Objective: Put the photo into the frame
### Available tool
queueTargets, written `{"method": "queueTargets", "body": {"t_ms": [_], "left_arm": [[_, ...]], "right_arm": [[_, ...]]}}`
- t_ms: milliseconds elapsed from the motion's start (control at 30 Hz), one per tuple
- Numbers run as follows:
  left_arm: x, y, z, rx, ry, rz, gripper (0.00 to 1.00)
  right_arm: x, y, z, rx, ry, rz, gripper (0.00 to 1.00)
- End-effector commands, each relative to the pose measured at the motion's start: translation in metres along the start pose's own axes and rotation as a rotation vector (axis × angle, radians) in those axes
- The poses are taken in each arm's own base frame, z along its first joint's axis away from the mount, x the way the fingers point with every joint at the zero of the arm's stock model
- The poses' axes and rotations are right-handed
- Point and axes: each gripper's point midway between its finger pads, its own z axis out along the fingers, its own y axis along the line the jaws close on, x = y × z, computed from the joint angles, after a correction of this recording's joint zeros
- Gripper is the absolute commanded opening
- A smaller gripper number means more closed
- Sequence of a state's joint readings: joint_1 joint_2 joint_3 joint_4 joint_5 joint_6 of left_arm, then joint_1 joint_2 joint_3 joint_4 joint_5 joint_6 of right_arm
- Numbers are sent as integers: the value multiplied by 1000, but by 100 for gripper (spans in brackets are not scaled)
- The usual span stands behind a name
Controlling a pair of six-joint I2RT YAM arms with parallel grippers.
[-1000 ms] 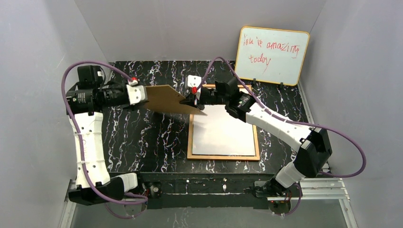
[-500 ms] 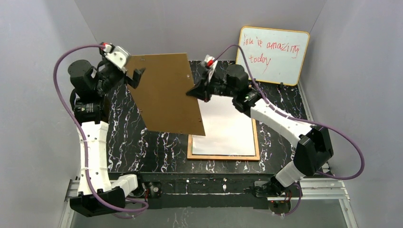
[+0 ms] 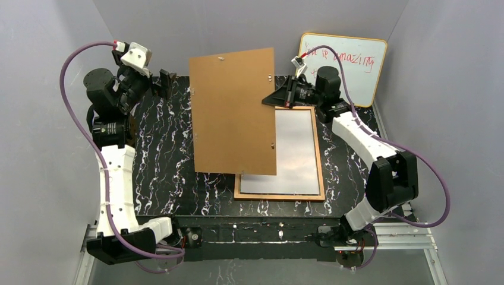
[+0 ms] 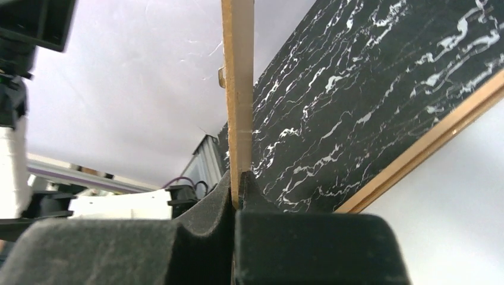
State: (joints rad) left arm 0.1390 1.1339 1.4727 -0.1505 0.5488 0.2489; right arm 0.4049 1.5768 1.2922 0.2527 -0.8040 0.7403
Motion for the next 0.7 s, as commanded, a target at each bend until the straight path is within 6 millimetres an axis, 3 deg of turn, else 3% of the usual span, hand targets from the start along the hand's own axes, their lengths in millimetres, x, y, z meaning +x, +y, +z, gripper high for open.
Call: {"method": "queueTargets", "body": {"t_ms": [0,200,400,500,667], "left_arm": [[48,9,6,-50,136,-60,98],[110,-5,8,6,265,-67,98],[174,-46,-2,178,397,-109,98],[188,-68,-10,269,419,-131,98],[187,-109,-32,441,430,6,98]], "right_arm": [[-14,13,-33,-39,10,134,1],[-7,-11,-76,40,40,285,1],[10,-24,-116,78,12,381,1],[14,-25,-121,85,3,390,1],[5,-37,-117,87,-70,458,1]]}}
